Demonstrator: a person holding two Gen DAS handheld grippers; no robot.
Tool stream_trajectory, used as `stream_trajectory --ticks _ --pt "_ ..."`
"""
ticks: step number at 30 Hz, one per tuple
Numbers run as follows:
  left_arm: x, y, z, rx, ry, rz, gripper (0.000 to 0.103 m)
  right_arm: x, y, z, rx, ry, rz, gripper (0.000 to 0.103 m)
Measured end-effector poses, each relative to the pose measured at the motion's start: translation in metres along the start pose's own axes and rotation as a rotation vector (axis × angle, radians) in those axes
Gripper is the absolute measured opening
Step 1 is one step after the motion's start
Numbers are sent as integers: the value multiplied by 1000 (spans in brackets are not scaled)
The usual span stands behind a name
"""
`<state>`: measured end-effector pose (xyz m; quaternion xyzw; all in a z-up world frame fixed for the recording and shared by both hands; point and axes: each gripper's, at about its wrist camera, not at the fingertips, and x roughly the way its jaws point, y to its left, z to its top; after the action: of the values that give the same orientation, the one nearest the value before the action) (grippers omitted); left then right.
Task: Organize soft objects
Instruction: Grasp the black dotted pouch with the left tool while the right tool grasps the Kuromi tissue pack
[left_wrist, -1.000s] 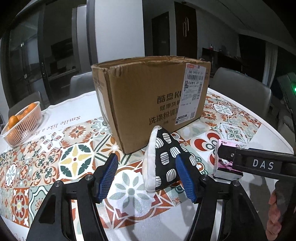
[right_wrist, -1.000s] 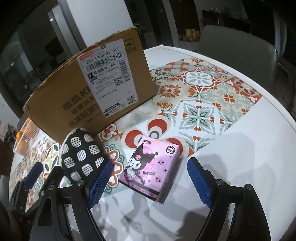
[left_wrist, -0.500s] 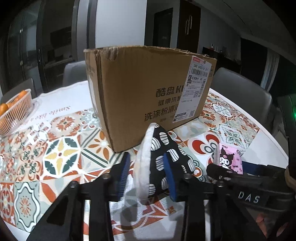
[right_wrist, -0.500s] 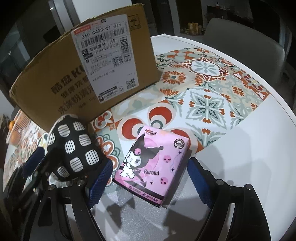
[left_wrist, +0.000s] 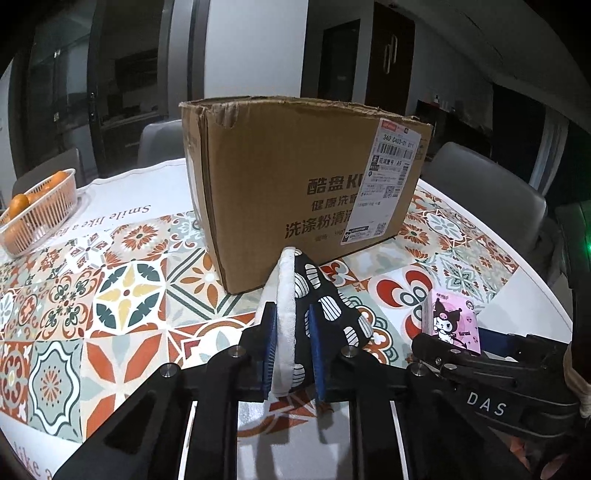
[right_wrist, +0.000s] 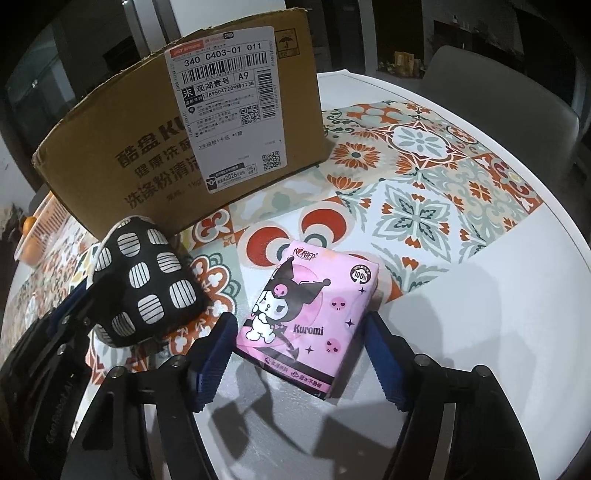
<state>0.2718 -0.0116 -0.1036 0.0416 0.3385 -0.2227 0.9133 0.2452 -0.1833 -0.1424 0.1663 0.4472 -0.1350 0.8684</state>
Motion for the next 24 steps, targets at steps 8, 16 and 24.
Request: stream_trajectory --ticks 8,16,24 --pt "-15 -7 1 -27 -18 6 14 -13 -4 -1 -23 -45 28 68" --pt "-31 -13 3 -54 -46 13 14 -28 -11 1 -10 -86 76 67" --pt "-48 -20 11 -51 -87 23 14 -47 -16 4 -1 -142 109 66"
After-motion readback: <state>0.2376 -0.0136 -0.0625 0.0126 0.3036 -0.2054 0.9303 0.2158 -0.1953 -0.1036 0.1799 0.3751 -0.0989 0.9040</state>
